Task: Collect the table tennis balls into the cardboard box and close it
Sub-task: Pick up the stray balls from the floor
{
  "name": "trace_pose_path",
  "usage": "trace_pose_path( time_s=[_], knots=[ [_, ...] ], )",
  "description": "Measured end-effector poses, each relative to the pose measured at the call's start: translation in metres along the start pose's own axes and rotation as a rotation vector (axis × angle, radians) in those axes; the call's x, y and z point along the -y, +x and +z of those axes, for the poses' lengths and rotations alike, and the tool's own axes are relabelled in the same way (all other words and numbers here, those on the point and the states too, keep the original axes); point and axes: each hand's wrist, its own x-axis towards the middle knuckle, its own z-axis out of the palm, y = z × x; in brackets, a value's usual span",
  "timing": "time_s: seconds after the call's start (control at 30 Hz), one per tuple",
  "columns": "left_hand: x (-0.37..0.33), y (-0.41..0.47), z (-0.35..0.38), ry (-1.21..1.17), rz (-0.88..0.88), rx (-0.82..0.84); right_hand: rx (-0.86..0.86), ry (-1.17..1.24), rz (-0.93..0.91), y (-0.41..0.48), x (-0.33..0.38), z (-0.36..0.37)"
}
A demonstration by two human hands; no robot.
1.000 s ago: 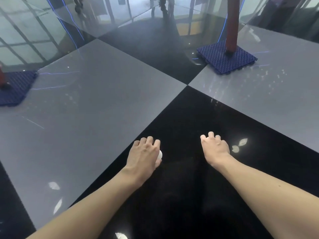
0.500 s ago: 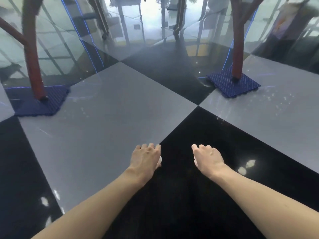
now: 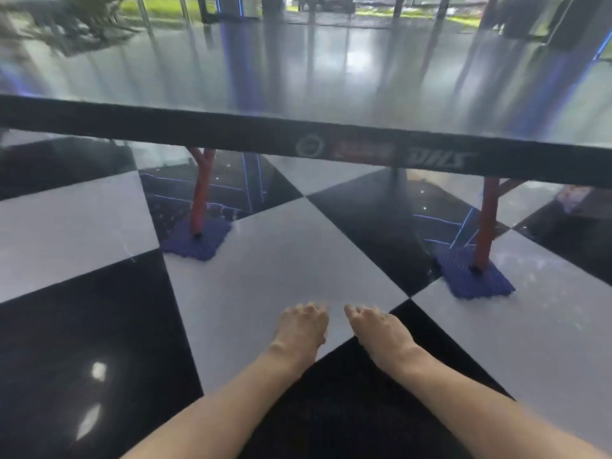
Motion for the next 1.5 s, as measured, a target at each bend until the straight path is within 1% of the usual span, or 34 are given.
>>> trace_pose_path(
  time_s=[0.07, 0.13, 0.2, 0.27, 0.4, 0.47, 0.6, 0.67, 0.8, 0.97, 1.07, 1.13, 1.3, 1.5],
  knots=[
    [-0.003, -0.020, -0.050, -0.009, -0.048, 0.030, 0.003, 0.017, -0.014, -0.016, 0.006, -0.057],
    [-0.008, -0.040, -0.098, 0.006, -0.091, 0.060, -0.038, 0.035, -0.029, -0.034, 0.012, -0.108],
    [-0.017, -0.059, -0.155, 0.032, -0.096, 0.086, -0.048, 0.045, -0.043, -0.057, 0.013, -0.166],
    [-0.028, -0.080, -0.205, 0.046, -0.071, 0.067, -0.073, 0.026, -0.050, -0.083, 0.012, -0.218],
    [-0.061, -0.108, -0.311, 0.062, 0.019, 0.001, -0.132, -0.018, -0.011, -0.139, -0.002, -0.321],
    [-0.084, -0.114, -0.362, 0.067, 0.075, -0.065, -0.165, -0.050, 0.031, -0.167, -0.017, -0.368],
    [-0.142, -0.109, -0.442, 0.149, 0.228, -0.228, -0.271, -0.066, 0.168, -0.224, -0.065, -0.445],
    [-0.179, -0.105, -0.467, 0.160, 0.255, -0.266, -0.324, -0.075, 0.252, -0.253, -0.098, -0.470],
    [-0.279, -0.095, -0.497, 0.132, 0.272, -0.313, -0.374, -0.086, 0.327, -0.318, -0.179, -0.491],
    [-0.420, -0.075, -0.522, 0.080, 0.379, -0.363, -0.330, -0.099, 0.459, -0.400, -0.287, -0.496],
    [-0.489, -0.057, -0.531, 0.064, 0.440, -0.385, -0.352, -0.107, 0.531, -0.435, -0.344, -0.492],
    [-0.531, -0.044, -0.532, 0.057, 0.490, -0.375, -0.334, -0.079, 0.594, -0.454, -0.379, -0.485],
    [-0.621, 0.005, -0.519, 0.067, 0.611, -0.321, -0.314, -0.042, 0.712, -0.480, -0.466, -0.458],
    [-0.727, 0.112, -0.495, 0.049, 0.713, -0.249, -0.269, -0.038, 0.788, -0.473, -0.593, -0.426]
  ],
)
